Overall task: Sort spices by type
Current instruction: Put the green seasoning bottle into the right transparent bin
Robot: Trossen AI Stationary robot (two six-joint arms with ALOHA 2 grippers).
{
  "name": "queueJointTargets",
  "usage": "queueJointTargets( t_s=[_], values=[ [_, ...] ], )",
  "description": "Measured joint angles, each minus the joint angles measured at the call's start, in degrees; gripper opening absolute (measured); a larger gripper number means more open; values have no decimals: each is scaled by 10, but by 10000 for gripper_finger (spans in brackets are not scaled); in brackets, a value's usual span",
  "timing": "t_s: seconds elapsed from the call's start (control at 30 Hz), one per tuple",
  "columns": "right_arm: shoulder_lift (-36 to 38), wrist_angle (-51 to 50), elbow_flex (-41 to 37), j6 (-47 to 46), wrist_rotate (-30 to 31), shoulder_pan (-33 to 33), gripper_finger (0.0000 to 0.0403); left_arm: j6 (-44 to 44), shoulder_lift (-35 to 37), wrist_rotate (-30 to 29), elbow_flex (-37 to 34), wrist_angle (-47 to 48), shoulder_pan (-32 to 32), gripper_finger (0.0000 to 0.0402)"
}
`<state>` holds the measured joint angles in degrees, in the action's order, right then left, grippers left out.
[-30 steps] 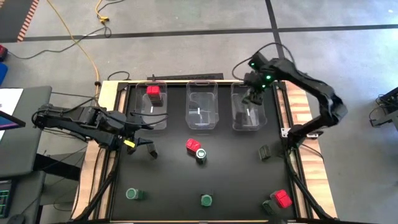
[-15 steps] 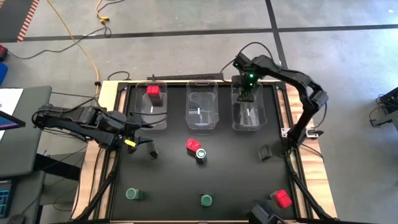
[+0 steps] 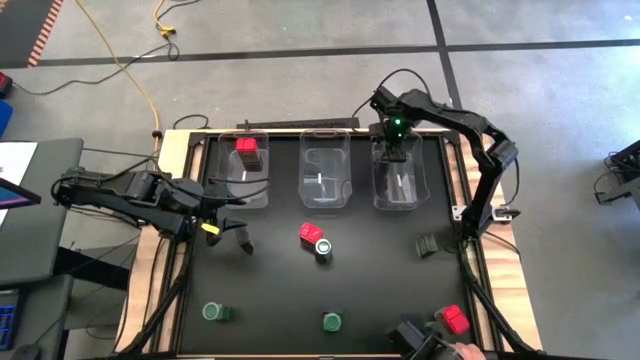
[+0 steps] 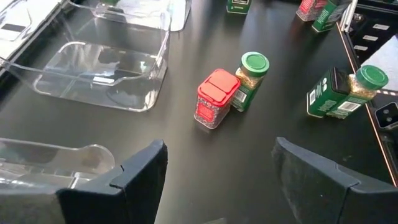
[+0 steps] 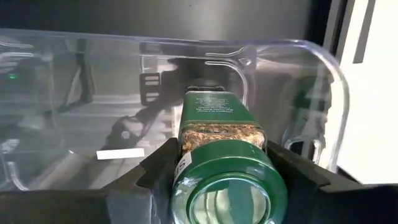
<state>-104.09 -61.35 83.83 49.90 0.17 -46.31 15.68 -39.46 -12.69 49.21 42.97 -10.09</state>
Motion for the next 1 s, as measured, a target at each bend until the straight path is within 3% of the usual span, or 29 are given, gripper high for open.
queueJointTargets(
  t_s=[0.33, 0.5, 0.8, 1.0],
  values=[
    [-2, 12, 0, 1, 0, -4, 219, 15, 0, 0, 0, 0, 0, 277],
    [-2, 12, 0, -3, 0, -2, 244, 16, 0, 0, 0, 0, 0, 277],
    [-2, 1, 0, -5, -1, -2, 234, 21, 0, 0, 0, 0, 0, 277],
    [-2, 19, 0, -53, -2, -2, 247, 21, 0, 0, 0, 0, 0, 277]
  ],
)
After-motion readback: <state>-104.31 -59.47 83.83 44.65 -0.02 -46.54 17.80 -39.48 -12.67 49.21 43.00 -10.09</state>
